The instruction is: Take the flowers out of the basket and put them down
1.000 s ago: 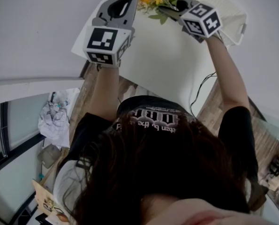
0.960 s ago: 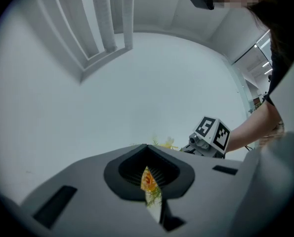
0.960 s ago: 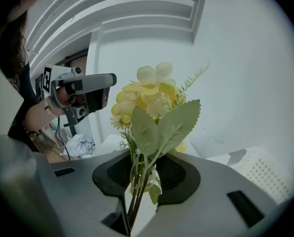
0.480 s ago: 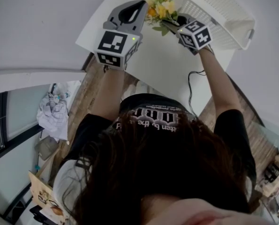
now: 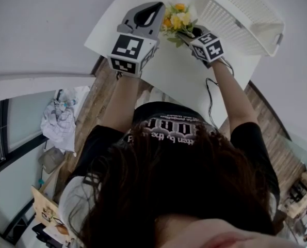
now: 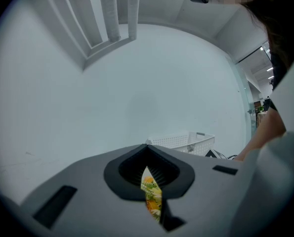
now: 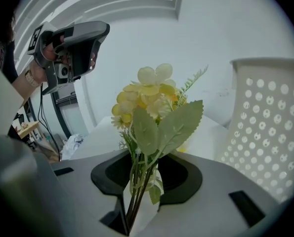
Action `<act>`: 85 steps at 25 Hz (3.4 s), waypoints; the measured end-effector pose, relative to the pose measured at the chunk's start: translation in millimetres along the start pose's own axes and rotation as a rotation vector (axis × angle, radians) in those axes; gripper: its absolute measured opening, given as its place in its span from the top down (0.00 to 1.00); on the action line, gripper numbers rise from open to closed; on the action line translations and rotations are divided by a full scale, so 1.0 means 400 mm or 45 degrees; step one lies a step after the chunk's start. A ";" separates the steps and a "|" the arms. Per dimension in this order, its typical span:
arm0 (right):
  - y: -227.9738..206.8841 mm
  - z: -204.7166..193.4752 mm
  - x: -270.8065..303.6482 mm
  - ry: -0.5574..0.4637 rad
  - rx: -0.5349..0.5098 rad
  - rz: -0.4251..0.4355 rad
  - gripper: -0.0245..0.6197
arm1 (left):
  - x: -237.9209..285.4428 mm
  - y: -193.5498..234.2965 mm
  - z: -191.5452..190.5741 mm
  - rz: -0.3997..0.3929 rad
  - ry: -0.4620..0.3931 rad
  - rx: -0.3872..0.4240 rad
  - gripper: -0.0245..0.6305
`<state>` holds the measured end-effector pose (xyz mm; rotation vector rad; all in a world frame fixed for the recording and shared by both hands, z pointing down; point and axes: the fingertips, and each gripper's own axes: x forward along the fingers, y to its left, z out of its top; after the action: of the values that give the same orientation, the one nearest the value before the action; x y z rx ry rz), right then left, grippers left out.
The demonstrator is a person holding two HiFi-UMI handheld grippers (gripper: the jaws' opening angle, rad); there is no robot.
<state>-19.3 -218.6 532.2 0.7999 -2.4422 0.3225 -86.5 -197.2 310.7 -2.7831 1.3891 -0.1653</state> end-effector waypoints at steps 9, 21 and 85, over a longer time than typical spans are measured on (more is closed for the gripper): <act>0.008 -0.079 0.031 0.069 0.025 0.005 0.64 | 0.012 0.001 -0.016 -0.002 0.017 -0.017 0.97; 0.006 -0.079 0.014 0.052 0.048 0.033 0.34 | 0.041 -0.025 -0.022 -0.026 0.035 -0.028 0.97; -0.068 0.306 -0.426 -0.653 0.071 -0.460 0.92 | 0.141 -0.092 -0.046 -0.161 0.046 -0.039 0.97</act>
<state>60.3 -205.8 336.8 1.4724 -2.6762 0.0467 -25.4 -219.7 336.3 -2.9085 1.2328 -0.1991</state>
